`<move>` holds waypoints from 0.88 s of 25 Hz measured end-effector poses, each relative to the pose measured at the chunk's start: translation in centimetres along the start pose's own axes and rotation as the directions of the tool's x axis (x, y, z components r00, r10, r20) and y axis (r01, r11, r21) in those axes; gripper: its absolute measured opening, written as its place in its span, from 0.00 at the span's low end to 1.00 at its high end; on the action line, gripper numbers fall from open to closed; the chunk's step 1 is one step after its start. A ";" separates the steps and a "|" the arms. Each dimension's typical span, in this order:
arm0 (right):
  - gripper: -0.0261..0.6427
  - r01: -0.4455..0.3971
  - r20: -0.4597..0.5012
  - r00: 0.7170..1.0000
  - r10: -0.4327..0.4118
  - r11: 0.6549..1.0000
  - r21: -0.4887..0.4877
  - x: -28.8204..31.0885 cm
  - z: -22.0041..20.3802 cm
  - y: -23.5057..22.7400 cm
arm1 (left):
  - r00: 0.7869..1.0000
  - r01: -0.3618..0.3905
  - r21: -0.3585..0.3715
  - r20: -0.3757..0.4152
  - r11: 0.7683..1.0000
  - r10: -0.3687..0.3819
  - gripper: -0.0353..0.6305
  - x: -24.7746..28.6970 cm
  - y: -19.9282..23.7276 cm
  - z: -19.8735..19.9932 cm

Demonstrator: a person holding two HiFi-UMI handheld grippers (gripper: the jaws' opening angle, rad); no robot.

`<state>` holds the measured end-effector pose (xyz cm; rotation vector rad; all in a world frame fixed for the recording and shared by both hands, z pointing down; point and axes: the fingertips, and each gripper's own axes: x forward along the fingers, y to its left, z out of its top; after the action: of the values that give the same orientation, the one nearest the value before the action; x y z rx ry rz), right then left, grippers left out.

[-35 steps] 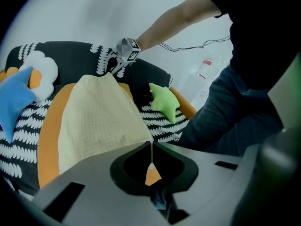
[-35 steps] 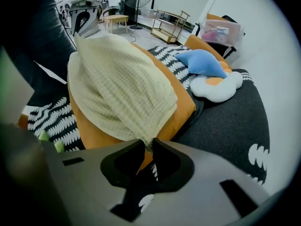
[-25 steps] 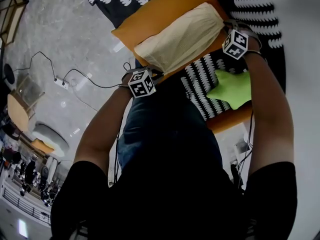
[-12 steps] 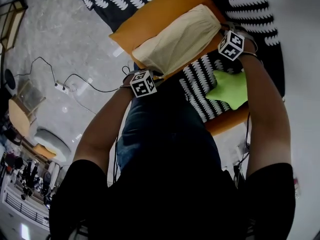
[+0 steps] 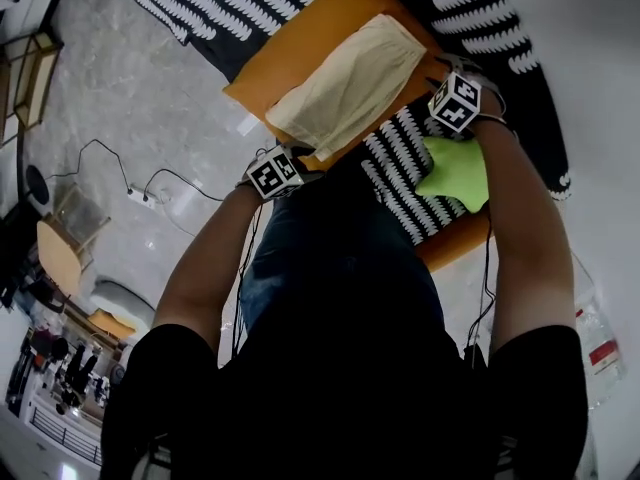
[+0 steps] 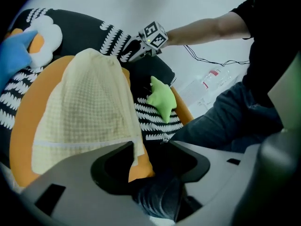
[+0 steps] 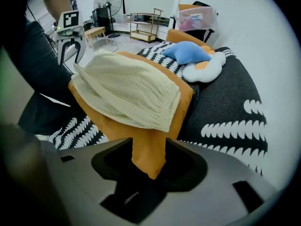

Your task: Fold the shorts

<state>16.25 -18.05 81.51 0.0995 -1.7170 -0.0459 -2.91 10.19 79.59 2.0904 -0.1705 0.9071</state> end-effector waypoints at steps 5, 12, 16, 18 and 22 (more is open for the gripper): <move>0.38 0.001 0.016 1.000 -0.002 0.997 0.075 -2.5 -0.9 1.1 | 0.998 -0.015 0.047 -0.059 0.999 0.018 0.47 -2.1 -0.9 0.5; 0.38 0.009 0.049 0.999 -0.016 0.988 0.153 -4.7 -1.4 2.3 | 0.986 -0.104 0.184 -0.110 0.977 0.125 0.52 -3.3 -2.3 2.8; 0.38 0.015 0.095 0.995 -0.043 0.962 0.273 -5.9 -1.6 1.9 | 0.984 -0.151 0.187 -0.062 0.971 0.165 0.52 -4.1 -2.2 5.5; 0.38 0.021 0.121 0.991 -0.064 0.944 0.330 -6.5 -1.6 1.4 | 0.983 -0.169 0.176 -0.039 0.970 0.178 0.52 -4.6 -1.4 7.4; 0.38 0.010 0.173 0.979 -0.104 0.881 0.474 -7.9 -1.7 0.4 | 0.981 -0.193 0.159 0.002 0.968 0.195 0.52 -6.4 1.5 12.3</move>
<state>19.09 -16.91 74.06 0.5242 -1.8903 0.3331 -1.50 -1.05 71.49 2.2426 -0.3101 1.0819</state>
